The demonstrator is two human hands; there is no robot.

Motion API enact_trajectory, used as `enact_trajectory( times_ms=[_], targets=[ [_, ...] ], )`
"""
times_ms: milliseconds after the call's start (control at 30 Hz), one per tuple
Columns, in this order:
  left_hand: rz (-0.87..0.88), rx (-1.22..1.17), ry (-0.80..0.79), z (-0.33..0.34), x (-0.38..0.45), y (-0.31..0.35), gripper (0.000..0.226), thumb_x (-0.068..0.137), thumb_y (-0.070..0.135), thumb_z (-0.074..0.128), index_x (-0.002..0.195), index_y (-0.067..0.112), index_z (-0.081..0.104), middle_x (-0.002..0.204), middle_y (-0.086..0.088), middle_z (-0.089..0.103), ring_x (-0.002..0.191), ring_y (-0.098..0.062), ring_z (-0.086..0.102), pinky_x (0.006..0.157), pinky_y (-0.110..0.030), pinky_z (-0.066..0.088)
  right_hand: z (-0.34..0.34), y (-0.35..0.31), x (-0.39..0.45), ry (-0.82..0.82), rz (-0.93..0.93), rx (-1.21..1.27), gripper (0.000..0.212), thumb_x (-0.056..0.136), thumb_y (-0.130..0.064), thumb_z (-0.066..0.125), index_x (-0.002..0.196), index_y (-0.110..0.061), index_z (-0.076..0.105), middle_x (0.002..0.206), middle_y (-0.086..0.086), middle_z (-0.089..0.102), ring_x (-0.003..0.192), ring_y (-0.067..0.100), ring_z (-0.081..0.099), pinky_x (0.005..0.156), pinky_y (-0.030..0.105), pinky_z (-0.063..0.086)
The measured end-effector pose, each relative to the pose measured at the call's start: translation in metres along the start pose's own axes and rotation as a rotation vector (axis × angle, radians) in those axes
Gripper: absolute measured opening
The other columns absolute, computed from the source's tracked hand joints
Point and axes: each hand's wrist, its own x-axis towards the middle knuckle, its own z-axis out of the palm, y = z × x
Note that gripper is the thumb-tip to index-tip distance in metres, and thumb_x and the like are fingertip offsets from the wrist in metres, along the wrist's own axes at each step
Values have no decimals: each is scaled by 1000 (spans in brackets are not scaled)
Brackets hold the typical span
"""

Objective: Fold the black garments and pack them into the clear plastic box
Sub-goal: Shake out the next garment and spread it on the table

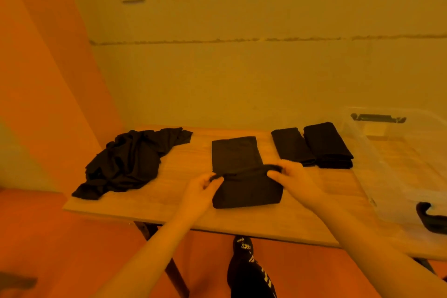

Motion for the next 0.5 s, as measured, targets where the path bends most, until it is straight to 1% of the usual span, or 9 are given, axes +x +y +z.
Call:
enact_trajectory(
  times_ms=[33,100,167,200,233,300,367,433,500],
  targets=[
    [-29,-4,8,-2,13,7,24,95,11,48,84,28,60,82,7,64,78,-4,64,67,-14,51,0,-8,14,29,-20,-6,24,91,-8,54,114,-13,59,95,-7,63,85,2,60,67,12,52],
    [-37,49,33,-6,37,24,20,96,15,48,86,27,60,87,8,63,89,-11,62,62,-8,48,-1,-18,43,71,-25,-13,20,92,-11,54,110,-16,61,90,-8,64,84,7,63,75,21,54],
    [-5,180,72,-11,61,35,17,97,16,45,106,22,58,101,7,60,94,-7,55,56,2,39,-3,-20,73,97,-8,-76,15,92,-16,54,105,-13,62,88,1,65,82,18,64,79,33,53],
    [-17,248,93,-11,73,41,24,98,17,43,119,15,56,111,1,59,97,-9,55,56,3,36,-4,-20,88,108,7,-111,14,92,-18,54,100,-10,63,85,7,65,79,22,64,77,36,52],
    [-43,276,102,-11,82,49,32,99,20,42,128,9,51,121,-4,57,107,-15,55,62,2,35,-4,-18,103,116,24,-134,17,92,-20,54,96,-5,63,84,14,65,77,27,63,74,37,51],
    [-146,270,108,-10,124,26,42,99,25,43,135,4,45,134,-7,51,123,-23,48,78,-5,33,-4,-11,133,136,58,-171,25,92,-22,54,95,2,62,87,25,62,74,30,60,69,34,46],
    [-225,217,134,-5,165,1,47,96,29,48,136,4,45,136,-8,50,124,-23,48,96,-21,38,-4,-4,162,140,73,-242,29,93,-23,53,98,4,62,84,21,59,70,19,53,67,29,39],
    [-249,205,153,-1,196,-19,44,95,29,50,130,2,52,130,-14,56,118,-25,53,98,-34,43,-2,5,189,145,101,-306,31,93,-25,54,105,2,61,85,8,57,75,13,51,72,25,38],
    [-268,220,190,2,219,-36,42,95,26,51,124,-4,54,124,-20,58,113,-31,55,93,-39,45,4,16,212,173,126,-388,34,92,-27,55,116,-4,58,91,1,58,87,16,55,72,20,39]
  ],
)
